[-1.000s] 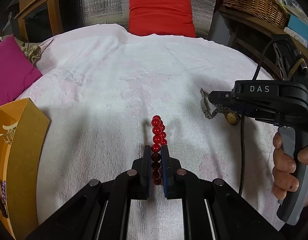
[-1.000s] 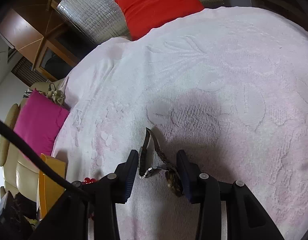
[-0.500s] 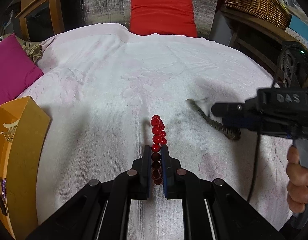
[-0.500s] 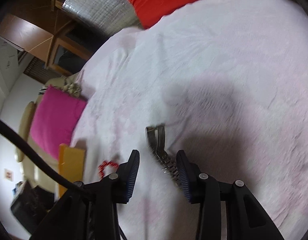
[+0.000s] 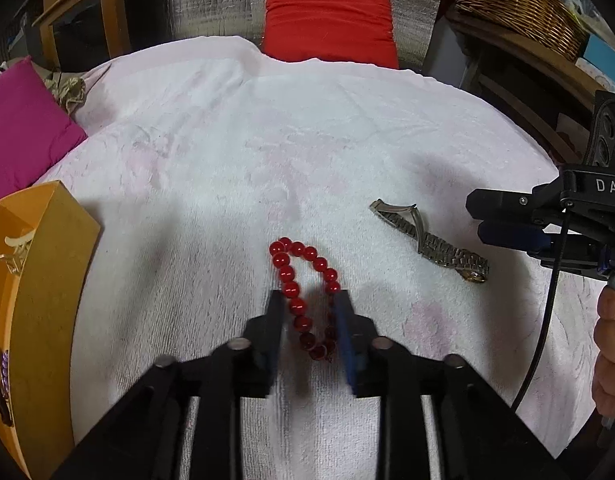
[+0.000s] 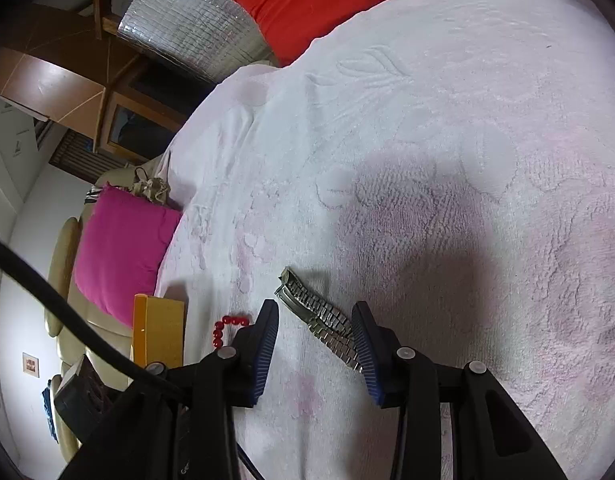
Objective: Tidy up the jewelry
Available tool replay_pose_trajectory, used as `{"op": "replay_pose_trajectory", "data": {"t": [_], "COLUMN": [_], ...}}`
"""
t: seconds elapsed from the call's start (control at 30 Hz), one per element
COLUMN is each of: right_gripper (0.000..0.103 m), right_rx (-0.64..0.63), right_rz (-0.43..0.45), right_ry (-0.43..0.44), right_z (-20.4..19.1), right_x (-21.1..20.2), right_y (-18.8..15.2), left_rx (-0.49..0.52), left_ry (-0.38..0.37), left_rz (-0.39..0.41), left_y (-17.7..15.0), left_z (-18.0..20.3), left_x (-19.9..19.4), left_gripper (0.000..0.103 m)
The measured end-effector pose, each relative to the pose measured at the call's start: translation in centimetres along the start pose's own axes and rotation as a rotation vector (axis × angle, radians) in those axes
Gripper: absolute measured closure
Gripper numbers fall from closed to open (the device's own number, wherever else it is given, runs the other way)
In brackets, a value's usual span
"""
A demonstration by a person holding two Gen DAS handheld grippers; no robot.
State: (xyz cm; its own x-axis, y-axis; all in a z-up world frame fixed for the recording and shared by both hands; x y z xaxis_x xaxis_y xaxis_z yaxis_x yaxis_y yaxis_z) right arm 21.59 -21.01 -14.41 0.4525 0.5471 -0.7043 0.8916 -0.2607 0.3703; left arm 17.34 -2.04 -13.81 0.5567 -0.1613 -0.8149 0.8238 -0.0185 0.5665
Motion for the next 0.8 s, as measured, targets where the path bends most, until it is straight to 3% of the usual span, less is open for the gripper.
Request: {"op": "replay_pose_trajectory", "data": {"t": [0.2, 0.7, 0.73, 0.77, 0.8], "right_gripper": [0.061, 0.059, 0.065, 0.079, 0.082], "right_rx": [-0.066, -0.237, -0.245, -0.258, -0.272], "right_rz": [-0.005, 0.046, 0.049, 0.057, 0.063], "right_ry": [-0.041, -0.195, -0.214, -0.238, -0.270], "right_z": [-1.6, -4.4, -4.3, -4.3, -4.2], "right_x": [1.3, 5.0, 5.2, 5.4, 5.4], "right_y": [0.0, -0.6, -0.6, -0.6, -0.7], "left_rx": [-0.012, -0.017, -0.020, -0.026, -0.031], "left_ry": [0.005, 0.001, 0.001, 0.000, 0.000], "left_rz": [-0.007, -0.038, -0.040, -0.043, -0.046], "left_y": [-0.1, -0.8, -0.9, -0.9, -0.9], "left_z": [-0.8, -2.5, -2.6, -2.7, -2.7], "left_x": [-0.2, -0.4, -0.4, -0.3, -0.2], "left_gripper": [0.048, 0.037, 0.037, 0.037, 0.037]}}
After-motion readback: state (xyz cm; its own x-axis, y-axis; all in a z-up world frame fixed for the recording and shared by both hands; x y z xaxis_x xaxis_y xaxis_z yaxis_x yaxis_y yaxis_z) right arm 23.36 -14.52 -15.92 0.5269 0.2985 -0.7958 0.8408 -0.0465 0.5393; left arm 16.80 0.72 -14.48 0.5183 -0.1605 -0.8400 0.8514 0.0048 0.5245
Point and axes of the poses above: each gripper's, at about its wrist camera, not at the fingertips, and x roughly the way its jaws point, z to its right, y to its top, the point moved 5 cm from there along x, roughly the way its jaws point, and after that the axes turned 5 degrees about -x, right-handed, at the moved point
